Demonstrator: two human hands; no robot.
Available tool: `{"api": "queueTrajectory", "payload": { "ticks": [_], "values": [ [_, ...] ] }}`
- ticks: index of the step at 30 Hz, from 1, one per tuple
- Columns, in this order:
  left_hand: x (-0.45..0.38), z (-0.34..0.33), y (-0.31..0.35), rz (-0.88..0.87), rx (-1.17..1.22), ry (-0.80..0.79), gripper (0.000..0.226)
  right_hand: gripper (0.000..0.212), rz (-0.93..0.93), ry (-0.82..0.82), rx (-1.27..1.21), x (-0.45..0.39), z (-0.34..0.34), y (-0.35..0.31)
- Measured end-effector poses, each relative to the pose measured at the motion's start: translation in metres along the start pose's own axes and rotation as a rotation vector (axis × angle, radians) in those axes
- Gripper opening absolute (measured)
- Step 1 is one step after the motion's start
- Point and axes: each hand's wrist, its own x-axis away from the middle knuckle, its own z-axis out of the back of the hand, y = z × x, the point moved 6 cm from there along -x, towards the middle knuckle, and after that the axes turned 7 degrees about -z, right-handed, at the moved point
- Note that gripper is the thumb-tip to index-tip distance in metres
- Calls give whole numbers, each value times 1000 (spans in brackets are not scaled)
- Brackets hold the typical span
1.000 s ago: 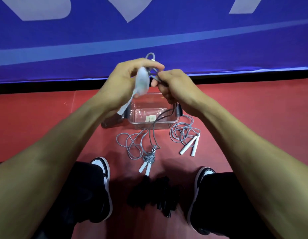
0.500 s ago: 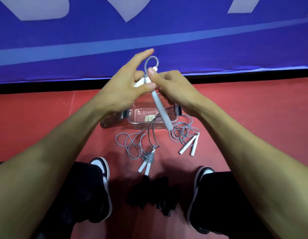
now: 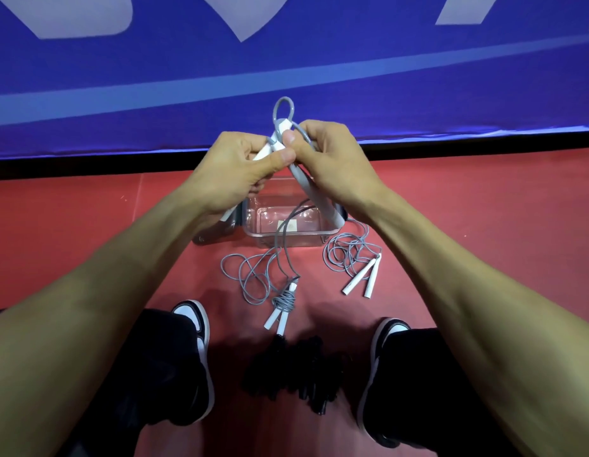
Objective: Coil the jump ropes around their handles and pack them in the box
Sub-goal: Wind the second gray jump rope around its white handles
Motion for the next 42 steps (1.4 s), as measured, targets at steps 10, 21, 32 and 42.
{"api": "queueTrajectory", "payload": {
  "ticks": [10,21,32,42],
  "values": [
    [1,-17,-1,12,147,6,47,32,80,226,285,8,0,-5],
    [5,-22,1,48,222,-200,19,36,90,222,190,-7,15,-2],
    [5,-14,-4,128,46,-227,28,23,28,228,204,-10,28,8],
    [5,-7,-10,148,-187,-233,11,17,-192,162,-189,-16,36,27]
  ]
}}
